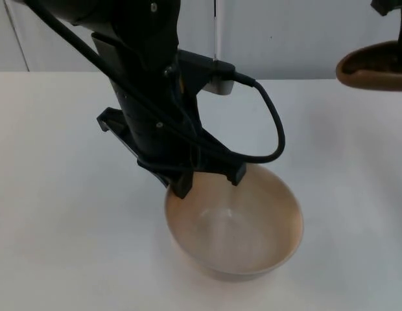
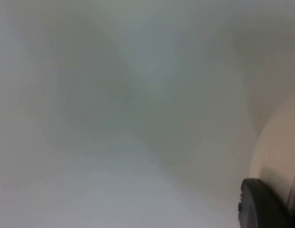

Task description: Pick up the bowl with the left hand and pour the coffee beans from the cup into the bowl with the right hand.

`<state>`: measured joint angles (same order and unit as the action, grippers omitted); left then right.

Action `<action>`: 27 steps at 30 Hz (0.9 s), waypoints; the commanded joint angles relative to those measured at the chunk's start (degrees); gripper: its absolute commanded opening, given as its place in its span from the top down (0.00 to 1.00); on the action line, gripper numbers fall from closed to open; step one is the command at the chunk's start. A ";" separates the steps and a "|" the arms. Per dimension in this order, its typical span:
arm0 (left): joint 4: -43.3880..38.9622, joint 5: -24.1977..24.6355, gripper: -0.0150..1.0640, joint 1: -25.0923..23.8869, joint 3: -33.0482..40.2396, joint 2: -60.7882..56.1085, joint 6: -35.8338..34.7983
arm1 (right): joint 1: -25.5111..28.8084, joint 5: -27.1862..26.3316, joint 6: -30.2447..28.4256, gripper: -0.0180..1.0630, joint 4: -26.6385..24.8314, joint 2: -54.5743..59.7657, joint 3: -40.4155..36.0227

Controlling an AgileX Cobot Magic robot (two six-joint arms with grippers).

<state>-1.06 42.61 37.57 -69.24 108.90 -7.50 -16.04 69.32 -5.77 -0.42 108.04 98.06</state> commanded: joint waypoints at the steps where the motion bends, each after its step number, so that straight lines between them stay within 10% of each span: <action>1: 0.53 -0.03 0.99 0.31 -0.11 -0.07 -0.29 | 0.17 0.65 -0.72 0.98 -0.19 -1.43 0.66; 27: 0.53 -0.03 0.99 0.31 -0.11 -0.07 -0.29 | -11.27 0.65 -1.12 0.98 3.83 -4.05 -5.46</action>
<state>-1.06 42.61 37.57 -69.24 108.90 -7.50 -26.81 69.74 -6.24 3.19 105.34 93.45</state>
